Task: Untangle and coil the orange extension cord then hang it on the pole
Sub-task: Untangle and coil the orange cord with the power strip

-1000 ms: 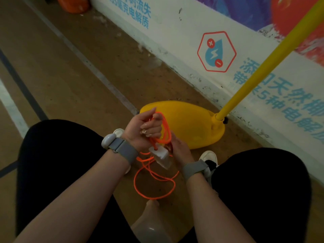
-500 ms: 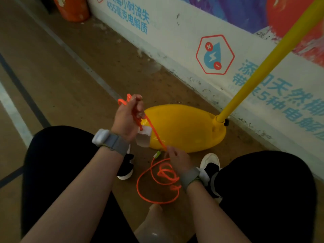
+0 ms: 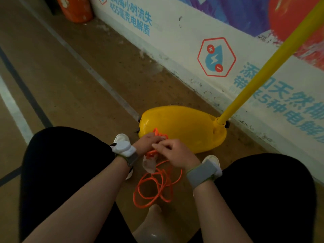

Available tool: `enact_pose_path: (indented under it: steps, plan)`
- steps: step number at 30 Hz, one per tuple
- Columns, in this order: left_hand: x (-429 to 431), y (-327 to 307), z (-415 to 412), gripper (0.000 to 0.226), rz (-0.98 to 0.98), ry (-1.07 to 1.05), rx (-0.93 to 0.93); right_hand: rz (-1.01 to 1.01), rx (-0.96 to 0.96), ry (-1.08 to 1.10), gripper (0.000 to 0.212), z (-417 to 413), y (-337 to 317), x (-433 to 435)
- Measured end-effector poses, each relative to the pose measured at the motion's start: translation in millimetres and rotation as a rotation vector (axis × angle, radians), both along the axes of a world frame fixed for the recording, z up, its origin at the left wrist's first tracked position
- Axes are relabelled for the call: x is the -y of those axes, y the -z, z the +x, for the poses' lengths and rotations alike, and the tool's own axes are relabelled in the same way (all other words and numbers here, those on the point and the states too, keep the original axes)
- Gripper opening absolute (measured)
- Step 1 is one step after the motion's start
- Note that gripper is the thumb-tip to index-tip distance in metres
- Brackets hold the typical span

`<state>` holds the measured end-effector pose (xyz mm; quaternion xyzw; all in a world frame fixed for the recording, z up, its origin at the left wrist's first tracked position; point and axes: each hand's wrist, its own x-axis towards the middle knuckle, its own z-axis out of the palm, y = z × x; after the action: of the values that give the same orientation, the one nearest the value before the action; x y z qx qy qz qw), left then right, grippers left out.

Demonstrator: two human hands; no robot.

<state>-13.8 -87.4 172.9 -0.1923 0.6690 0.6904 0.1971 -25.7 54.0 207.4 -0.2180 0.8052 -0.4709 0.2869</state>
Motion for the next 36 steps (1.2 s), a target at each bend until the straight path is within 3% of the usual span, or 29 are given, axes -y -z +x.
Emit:
enact_pose_path:
  steps: [3,8,10,12,15,17,20,23,26,29,32,36]
  plan:
    - [-2.4,-7.9,-1.4,0.042,0.035,0.121,-0.003,-0.068,-0.023,0.226,0.036,-15.3,4.5,-14.8]
    - [-9.9,-9.4,0.7,0.062,0.256,0.291,-0.035,-0.045,-0.189,0.407,0.036,-21.8,21.9,-23.5]
    - [-11.6,-10.0,5.4,0.057,0.351,0.32,-0.085,-0.054,-0.248,0.429,0.038,-20.4,27.7,-20.4]
    - [-10.1,-8.3,7.0,0.051,0.422,0.319,-0.098,-0.106,-0.166,0.433,0.044,-18.4,31.3,-13.6]
    - [-7.8,-7.2,6.2,0.047,0.604,0.341,-0.076,-0.251,0.194,0.417,0.066,-13.1,30.8,-6.2]
    - [-8.1,-8.6,6.6,0.046,0.686,0.366,-0.063,-0.147,0.265,0.316,0.068,-13.5,30.8,-5.5]
    - [-8.1,-5.6,7.0,0.043,0.756,0.321,-0.011,-0.048,0.228,0.359,0.066,-11.6,29.8,-3.0]
    - [-8.7,-10.8,7.9,0.04,0.762,0.244,0.103,-0.107,0.143,0.458,0.058,-6.8,34.6,-1.7]
    - [-10.8,-15.0,8.3,0.044,0.749,0.242,0.193,-0.196,0.196,0.553,0.054,-7.8,43.1,-7.6]
    - [-11.4,-15.9,6.0,0.052,0.765,0.272,0.201,-0.089,0.179,0.484,0.06,-15.1,46.6,-11.4]
    - [-11.2,-14.6,4.5,0.038,0.916,0.349,0.159,-0.003,0.225,0.385,0.074,-20.1,43.8,-14.4]
    - [-0.8,-16.6,-5.6,0.036,1.182,0.266,0.075,-0.075,0.322,0.41,0.053,-12.1,52.0,-20.6]
